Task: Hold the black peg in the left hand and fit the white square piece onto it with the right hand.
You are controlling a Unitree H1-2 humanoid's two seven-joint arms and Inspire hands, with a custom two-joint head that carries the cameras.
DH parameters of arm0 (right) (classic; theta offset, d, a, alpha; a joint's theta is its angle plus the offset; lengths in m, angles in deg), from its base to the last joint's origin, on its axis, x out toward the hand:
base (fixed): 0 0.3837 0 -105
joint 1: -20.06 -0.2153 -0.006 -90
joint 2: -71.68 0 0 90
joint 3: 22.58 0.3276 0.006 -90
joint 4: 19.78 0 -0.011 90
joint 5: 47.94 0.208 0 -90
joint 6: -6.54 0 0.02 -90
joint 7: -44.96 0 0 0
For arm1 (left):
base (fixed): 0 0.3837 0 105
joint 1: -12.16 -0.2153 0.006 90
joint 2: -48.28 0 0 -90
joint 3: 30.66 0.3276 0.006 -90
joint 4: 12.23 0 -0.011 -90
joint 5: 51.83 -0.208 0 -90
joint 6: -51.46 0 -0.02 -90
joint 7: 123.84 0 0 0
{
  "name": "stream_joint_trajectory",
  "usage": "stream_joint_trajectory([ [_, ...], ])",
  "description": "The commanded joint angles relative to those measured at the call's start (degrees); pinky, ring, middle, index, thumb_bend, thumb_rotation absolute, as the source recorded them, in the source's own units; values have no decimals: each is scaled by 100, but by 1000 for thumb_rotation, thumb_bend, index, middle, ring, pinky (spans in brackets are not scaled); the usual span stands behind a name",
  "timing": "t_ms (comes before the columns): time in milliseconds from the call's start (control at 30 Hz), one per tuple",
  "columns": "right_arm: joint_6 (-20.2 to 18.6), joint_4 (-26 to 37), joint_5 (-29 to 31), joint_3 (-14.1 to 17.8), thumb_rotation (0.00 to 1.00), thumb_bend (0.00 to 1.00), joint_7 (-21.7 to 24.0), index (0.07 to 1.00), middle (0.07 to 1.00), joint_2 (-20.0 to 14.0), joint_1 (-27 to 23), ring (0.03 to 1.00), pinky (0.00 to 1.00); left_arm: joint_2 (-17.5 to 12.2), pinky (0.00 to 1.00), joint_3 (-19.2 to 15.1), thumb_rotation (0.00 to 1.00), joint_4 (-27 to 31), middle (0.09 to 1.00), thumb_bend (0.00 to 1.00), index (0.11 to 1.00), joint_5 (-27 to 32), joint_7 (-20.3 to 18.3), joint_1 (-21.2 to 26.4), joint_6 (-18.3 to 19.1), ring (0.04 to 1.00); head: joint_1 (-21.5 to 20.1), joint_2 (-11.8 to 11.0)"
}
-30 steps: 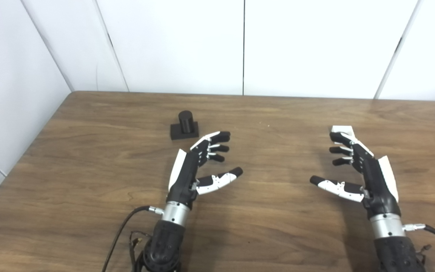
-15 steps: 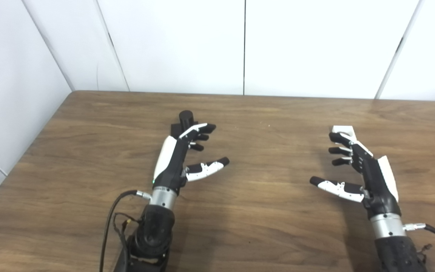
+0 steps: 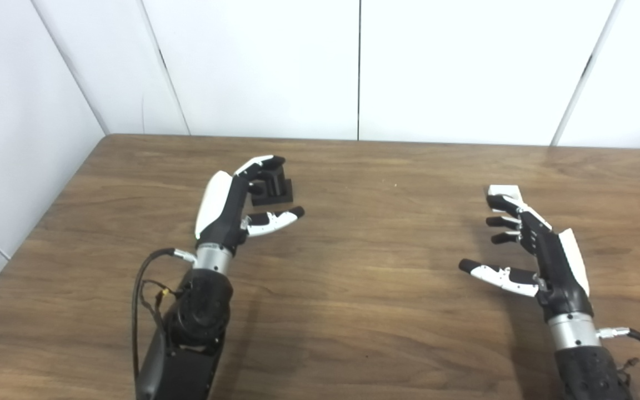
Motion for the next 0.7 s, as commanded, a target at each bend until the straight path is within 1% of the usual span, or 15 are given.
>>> stream_joint_trajectory([
  [0,165,121,41,39,0,741,-24,784,817,-11,-205,730,595,-201,635,-45,179,86,819,671,782,-205,117,373,46,786,8,3],
  [100,269,47,94,54,0,744,-28,783,816,-29,-204,730,584,-273,634,-74,178,69,813,695,774,-353,224,490,126,787,12,5],
  [133,288,38,106,55,0,744,-27,780,815,-30,-202,728,581,-307,632,-68,193,52,815,699,772,-429,253,526,143,787,9,16],
  [267,213,115,102,45,0,737,-9,783,818,-18,-185,730,592,-473,642,-42,207,-81,828,686,780,-617,257,676,205,791,-17,26],
  [367,208,154,108,45,0,735,-15,781,815,-7,-170,730,590,-585,616,-32,188,-223,820,684,780,-694,277,772,175,774,-39,17],
  [433,274,114,134,55,0,741,-22,777,813,-20,-166,733,592,-653,606,-12,177,-322,814,686,776,-718,298,827,127,768,-37,12],
  [500,229,142,143,63,0,742,-8,778,814,-27,-148,739,596,-706,605,8,165,-421,810,690,770,-733,317,890,96,769,-30,18],
  [600,195,198,108,53,0,735,0,782,818,-38,-125,744,598,-803,624,68,169,-534,815,693,767,-812,285,992,131,788,-50,21],
  [667,201,201,115,52,0,730,-1,785,820,-31,-122,745,599,-877,648,114,183,-608,837,692,771,-859,229,1059,194,818,-55,22],
])
